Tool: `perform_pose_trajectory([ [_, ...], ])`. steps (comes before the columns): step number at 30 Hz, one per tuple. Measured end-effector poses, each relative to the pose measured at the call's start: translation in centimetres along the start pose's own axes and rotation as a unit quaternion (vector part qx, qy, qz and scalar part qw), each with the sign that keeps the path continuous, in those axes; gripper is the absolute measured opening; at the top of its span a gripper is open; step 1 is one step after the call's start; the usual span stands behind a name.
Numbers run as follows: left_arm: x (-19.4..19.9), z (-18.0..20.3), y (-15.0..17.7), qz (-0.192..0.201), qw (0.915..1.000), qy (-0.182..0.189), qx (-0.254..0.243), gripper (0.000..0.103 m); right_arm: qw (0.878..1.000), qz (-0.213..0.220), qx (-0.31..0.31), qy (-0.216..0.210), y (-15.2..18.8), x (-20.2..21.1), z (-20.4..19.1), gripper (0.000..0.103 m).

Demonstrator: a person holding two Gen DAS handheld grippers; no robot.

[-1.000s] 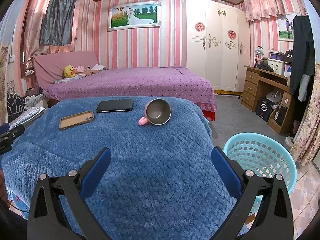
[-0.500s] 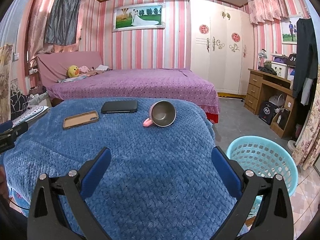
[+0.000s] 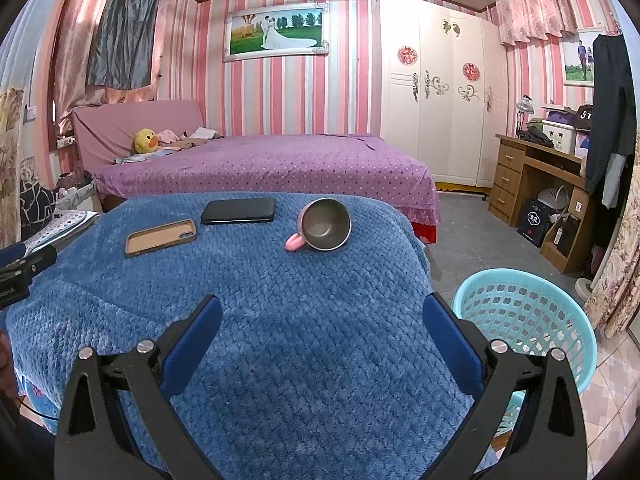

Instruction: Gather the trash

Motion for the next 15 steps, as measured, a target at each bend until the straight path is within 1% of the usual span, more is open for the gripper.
perform_pose_trajectory([
  [15,-0.02,0.07,0.04,-0.001,1.0000,0.000,-0.001,0.098,1.000,0.003,-0.003,0.001,-0.05,0.05,0.32,0.098],
])
Point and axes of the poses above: each gripper's, at about its wrist camera, not at the fingertips, and x roughly against the way its jaws point, z to its right, y to its underside, the point moved 10 cm from there along -x, roughly the way its jaws point, and after that the axes turned 6 degrees about x, right-handed, at the moved point
